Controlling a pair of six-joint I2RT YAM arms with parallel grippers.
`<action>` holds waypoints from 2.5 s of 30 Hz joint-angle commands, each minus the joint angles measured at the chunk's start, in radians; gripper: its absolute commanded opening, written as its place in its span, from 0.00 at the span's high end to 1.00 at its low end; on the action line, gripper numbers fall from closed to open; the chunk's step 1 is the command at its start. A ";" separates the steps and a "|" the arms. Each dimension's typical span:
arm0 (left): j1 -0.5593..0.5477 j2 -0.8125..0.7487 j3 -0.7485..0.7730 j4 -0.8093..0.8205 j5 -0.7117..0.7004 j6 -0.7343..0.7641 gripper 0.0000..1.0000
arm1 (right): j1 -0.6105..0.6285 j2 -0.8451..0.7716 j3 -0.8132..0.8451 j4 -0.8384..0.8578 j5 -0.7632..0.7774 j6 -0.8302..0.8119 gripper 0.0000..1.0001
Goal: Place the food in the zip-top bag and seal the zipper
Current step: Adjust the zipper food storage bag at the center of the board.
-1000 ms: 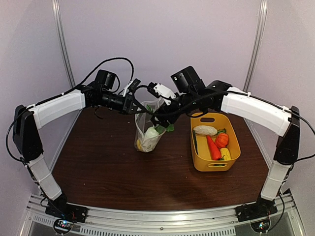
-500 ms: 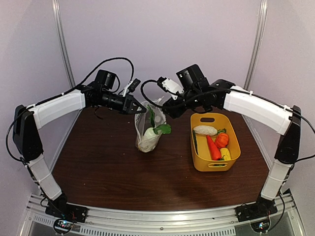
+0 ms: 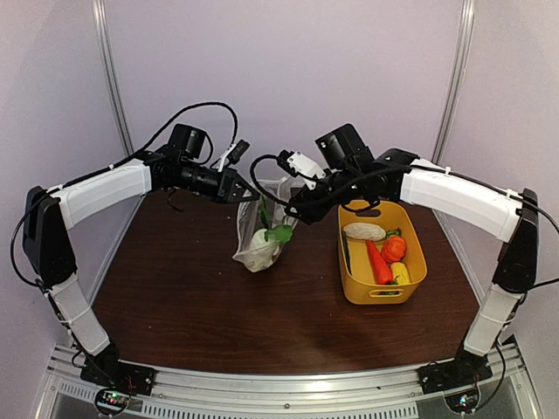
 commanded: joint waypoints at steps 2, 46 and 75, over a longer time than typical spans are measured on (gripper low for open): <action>0.001 0.005 0.026 0.007 0.026 0.018 1.00 | -0.002 -0.017 -0.040 0.029 -0.085 0.013 0.40; -0.191 0.069 0.390 -0.288 -0.709 -0.004 1.00 | -0.255 0.023 0.064 0.035 -0.329 0.560 1.00; -0.224 0.143 0.460 -0.255 -0.852 0.004 1.00 | -0.302 -0.021 0.092 0.021 -0.296 0.519 0.94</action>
